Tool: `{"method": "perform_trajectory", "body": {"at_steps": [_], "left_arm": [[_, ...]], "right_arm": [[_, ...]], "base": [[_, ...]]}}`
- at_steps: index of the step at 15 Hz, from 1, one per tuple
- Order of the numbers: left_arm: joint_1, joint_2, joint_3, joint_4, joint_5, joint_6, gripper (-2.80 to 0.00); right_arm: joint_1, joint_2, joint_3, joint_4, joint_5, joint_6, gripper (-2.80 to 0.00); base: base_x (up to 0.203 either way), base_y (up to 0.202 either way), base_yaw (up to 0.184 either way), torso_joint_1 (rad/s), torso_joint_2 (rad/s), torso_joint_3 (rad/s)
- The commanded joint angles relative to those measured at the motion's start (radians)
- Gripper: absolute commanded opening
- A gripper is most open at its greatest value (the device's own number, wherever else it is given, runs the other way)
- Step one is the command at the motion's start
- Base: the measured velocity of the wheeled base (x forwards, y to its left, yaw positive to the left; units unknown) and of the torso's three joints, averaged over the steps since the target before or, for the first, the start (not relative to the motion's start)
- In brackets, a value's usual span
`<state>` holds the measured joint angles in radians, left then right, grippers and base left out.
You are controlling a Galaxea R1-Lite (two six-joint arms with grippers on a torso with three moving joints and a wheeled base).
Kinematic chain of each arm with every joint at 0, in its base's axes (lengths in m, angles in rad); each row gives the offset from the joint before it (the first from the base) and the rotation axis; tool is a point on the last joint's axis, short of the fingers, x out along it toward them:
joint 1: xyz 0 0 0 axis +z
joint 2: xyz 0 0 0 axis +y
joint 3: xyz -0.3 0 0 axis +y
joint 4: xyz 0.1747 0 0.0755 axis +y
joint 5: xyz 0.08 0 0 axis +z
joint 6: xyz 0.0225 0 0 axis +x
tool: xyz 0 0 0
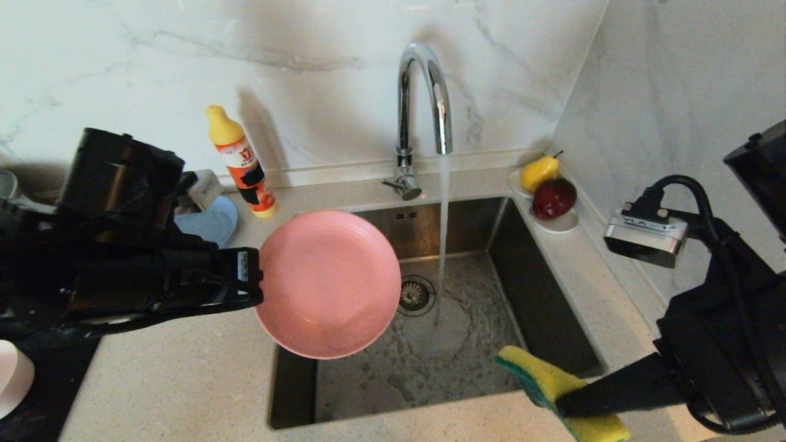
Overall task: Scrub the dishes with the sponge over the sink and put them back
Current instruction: Wipe the plate
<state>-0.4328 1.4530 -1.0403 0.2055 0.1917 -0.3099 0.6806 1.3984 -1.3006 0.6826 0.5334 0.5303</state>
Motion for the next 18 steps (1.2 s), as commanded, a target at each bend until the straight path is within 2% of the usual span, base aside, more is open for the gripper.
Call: {"method": "perform_trajectory", "body": {"at_steps": [1, 3, 7, 11, 15, 18], "left_arm": [[0.0, -0.134, 0.112, -0.035, -0.075, 0.046, -2.8], [-0.004, -0.143, 0.17, -0.091, -0.097, 0.079, -2.8], [-0.009, -0.076, 0.186, -0.159, -0.091, 0.079, -2.8], [-0.015, -0.028, 0.236, -0.307, -0.09, 0.081, -2.8], [-0.021, -0.04, 0.259, -0.333, -0.098, 0.084, -2.8], [-0.056, -0.033, 0.273, -0.35, -0.106, 0.086, -2.8]], "right_arm": [[0.101, 0.062, -0.041, 0.003, 0.0, 0.011, -2.8], [0.146, 0.123, -0.081, 0.003, -0.004, 0.014, -2.8], [0.202, 0.248, -0.174, 0.002, -0.025, 0.014, -2.8], [0.252, 0.378, -0.256, 0.004, -0.03, 0.014, -2.8], [0.294, 0.506, -0.357, 0.03, -0.062, 0.014, -2.8], [0.299, 0.57, -0.415, 0.039, -0.064, 0.017, -2.8]], "base": [[0.0, 0.0, 0.0, 0.0, 0.0, 0.0], [0.0, 0.0, 0.0, 0.0, 0.0, 0.0], [0.0, 0.0, 0.0, 0.0, 0.0, 0.0], [0.0, 0.0, 0.0, 0.0, 0.0, 0.0], [0.0, 0.0, 0.0, 0.0, 0.0, 0.0], [0.0, 0.0, 0.0, 0.0, 0.0, 0.0]]}}
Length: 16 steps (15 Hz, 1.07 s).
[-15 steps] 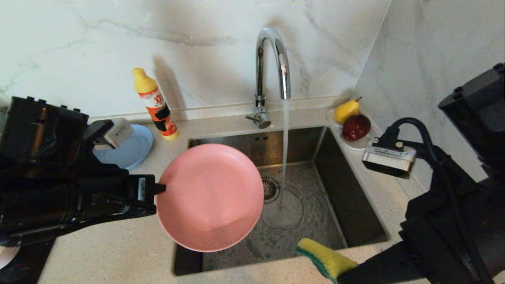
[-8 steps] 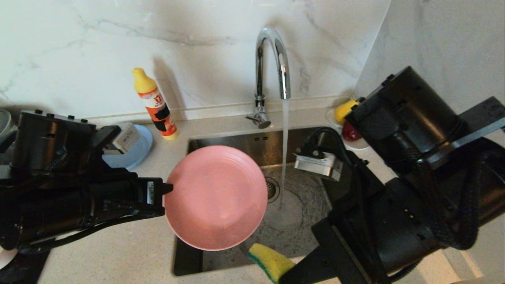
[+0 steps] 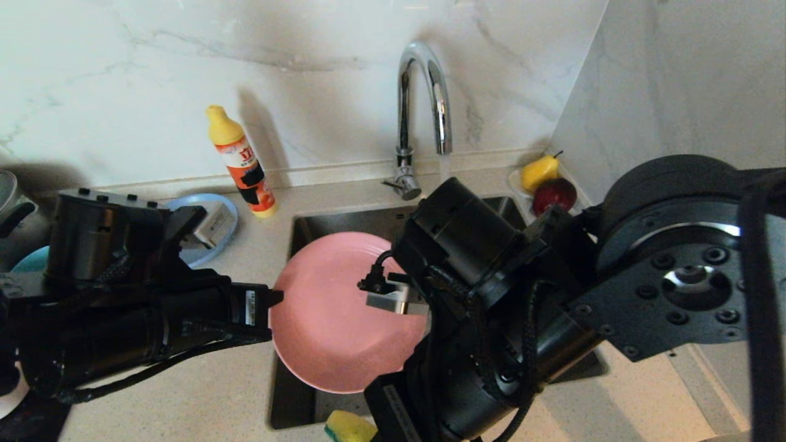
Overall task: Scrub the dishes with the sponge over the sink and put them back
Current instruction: Wipe the plate
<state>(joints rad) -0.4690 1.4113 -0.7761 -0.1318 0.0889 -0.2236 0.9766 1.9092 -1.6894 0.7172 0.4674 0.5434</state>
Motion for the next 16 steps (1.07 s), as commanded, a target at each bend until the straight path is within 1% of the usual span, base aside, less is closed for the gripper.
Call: {"method": "perform_trajectory", "body": {"at_steps": [1, 3, 4, 7, 9, 11, 14, 16], "left_arm": [[-0.034, 0.012, 0.025, -0.04, -0.013, 0.01, -2.8], [-0.062, 0.013, 0.045, -0.096, -0.023, 0.039, -2.8], [-0.076, 0.017, 0.047, -0.106, -0.023, 0.041, -2.8], [-0.116, 0.013, 0.06, -0.107, -0.026, 0.043, -2.8], [-0.138, 0.005, 0.08, -0.107, -0.032, 0.047, -2.8], [-0.145, -0.004, 0.086, -0.107, -0.035, 0.047, -2.8], [-0.145, -0.015, 0.106, -0.109, -0.06, 0.047, -2.8], [-0.145, -0.023, 0.118, -0.109, -0.06, 0.047, -2.8]], "right_arm": [[0.002, 0.065, -0.03, 0.004, 0.002, 0.004, -2.8], [0.001, 0.074, -0.047, 0.004, -0.001, 0.013, -2.8], [0.001, 0.074, -0.049, 0.004, -0.003, 0.018, -2.8], [-0.014, 0.077, -0.05, 0.003, -0.003, 0.02, -2.8], [-0.041, 0.083, -0.051, 0.001, -0.002, 0.02, -2.8], [-0.067, 0.091, -0.053, -0.003, -0.003, 0.02, -2.8], [-0.107, 0.097, -0.065, -0.001, -0.005, 0.02, -2.8], [-0.131, 0.096, -0.067, -0.002, -0.02, 0.02, -2.8]], "base": [[0.0, 0.0, 0.0, 0.0, 0.0, 0.0], [0.0, 0.0, 0.0, 0.0, 0.0, 0.0], [0.0, 0.0, 0.0, 0.0, 0.0, 0.0], [0.0, 0.0, 0.0, 0.0, 0.0, 0.0], [0.0, 0.0, 0.0, 0.0, 0.0, 0.0], [0.0, 0.0, 0.0, 0.0, 0.0, 0.0], [0.0, 0.0, 0.0, 0.0, 0.0, 0.0], [0.0, 0.0, 0.0, 0.0, 0.0, 0.0]]}}
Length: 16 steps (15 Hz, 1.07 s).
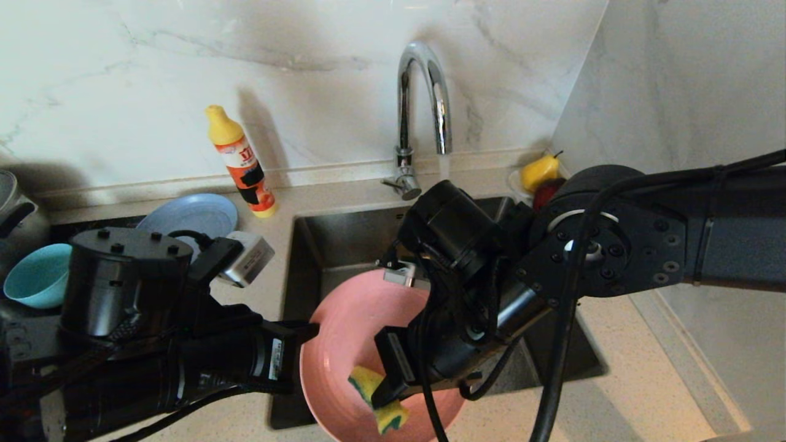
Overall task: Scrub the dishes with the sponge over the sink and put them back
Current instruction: Wipe the plate
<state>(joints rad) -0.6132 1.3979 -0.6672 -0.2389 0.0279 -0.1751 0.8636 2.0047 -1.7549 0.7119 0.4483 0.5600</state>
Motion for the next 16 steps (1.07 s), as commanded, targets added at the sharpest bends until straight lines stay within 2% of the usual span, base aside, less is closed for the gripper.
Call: {"method": "perform_trajectory", "body": {"at_steps": [1, 4, 8, 13, 16], "left_arm": [[0.0, -0.013, 0.014, -0.002, 0.001, -0.001, -2.8], [0.0, -0.022, 0.017, -0.002, 0.0, -0.001, -2.8], [0.0, -0.037, 0.025, -0.002, -0.012, -0.001, -2.8], [0.0, -0.057, 0.049, -0.002, -0.02, -0.001, -2.8], [-0.003, -0.062, 0.064, -0.002, -0.02, 0.0, -2.8]], "right_arm": [[-0.028, 0.0, -0.011, 0.005, -0.003, 0.003, -2.8], [-0.041, -0.009, -0.017, 0.004, -0.007, 0.003, -2.8], [-0.055, -0.015, -0.017, 0.001, -0.076, 0.005, -2.8], [-0.087, -0.029, -0.036, 0.0, -0.082, 0.012, -2.8], [-0.094, -0.018, -0.091, 0.004, -0.082, 0.015, -2.8]], "base": [[0.0, 0.0, 0.0, 0.0, 0.0, 0.0], [0.0, 0.0, 0.0, 0.0, 0.0, 0.0], [0.0, 0.0, 0.0, 0.0, 0.0, 0.0], [0.0, 0.0, 0.0, 0.0, 0.0, 0.0], [0.0, 0.0, 0.0, 0.0, 0.0, 0.0]]}}
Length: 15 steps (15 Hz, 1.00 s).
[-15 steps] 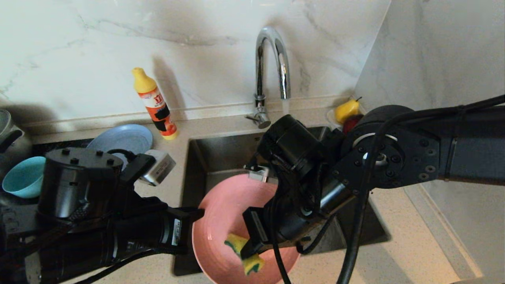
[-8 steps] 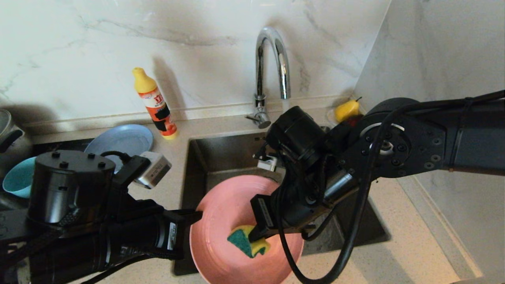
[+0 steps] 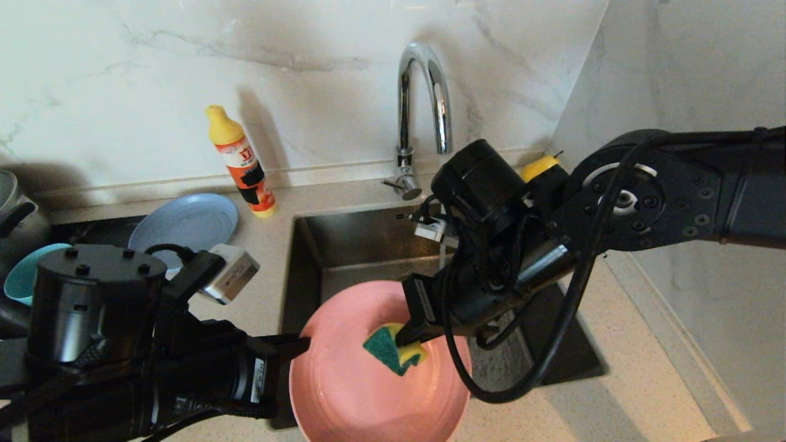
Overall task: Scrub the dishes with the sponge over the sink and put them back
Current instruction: Wipe the plate
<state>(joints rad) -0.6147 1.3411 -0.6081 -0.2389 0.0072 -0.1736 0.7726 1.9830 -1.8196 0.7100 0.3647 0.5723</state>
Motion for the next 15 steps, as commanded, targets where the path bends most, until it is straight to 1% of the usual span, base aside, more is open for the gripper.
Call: {"method": "perform_trajectory", "body": {"at_steps": [1, 4, 10, 12, 15], "left_arm": [[-0.005, -0.008, 0.008, -0.002, 0.0, -0.001, -2.8], [-0.007, -0.007, 0.01, -0.002, 0.0, -0.001, -2.8], [-0.01, -0.007, 0.008, -0.003, -0.004, -0.003, -2.8], [-0.01, -0.011, 0.007, -0.003, -0.003, -0.004, -2.8], [-0.01, -0.014, 0.002, -0.003, -0.004, -0.007, -2.8]], "right_arm": [[-0.003, 0.01, -0.051, 0.007, 0.002, 0.003, -2.8], [0.004, 0.042, -0.086, 0.006, 0.002, 0.001, -2.8], [0.088, 0.11, -0.101, 0.014, 0.002, 0.001, -2.8], [0.112, 0.112, -0.1, 0.043, 0.002, 0.001, -2.8], [0.114, 0.086, -0.069, 0.093, 0.0, 0.0, -2.8]], "base": [[0.0, 0.0, 0.0, 0.0, 0.0, 0.0], [0.0, 0.0, 0.0, 0.0, 0.0, 0.0], [0.0, 0.0, 0.0, 0.0, 0.0, 0.0], [0.0, 0.0, 0.0, 0.0, 0.0, 0.0], [0.0, 0.0, 0.0, 0.0, 0.0, 0.0]]}}
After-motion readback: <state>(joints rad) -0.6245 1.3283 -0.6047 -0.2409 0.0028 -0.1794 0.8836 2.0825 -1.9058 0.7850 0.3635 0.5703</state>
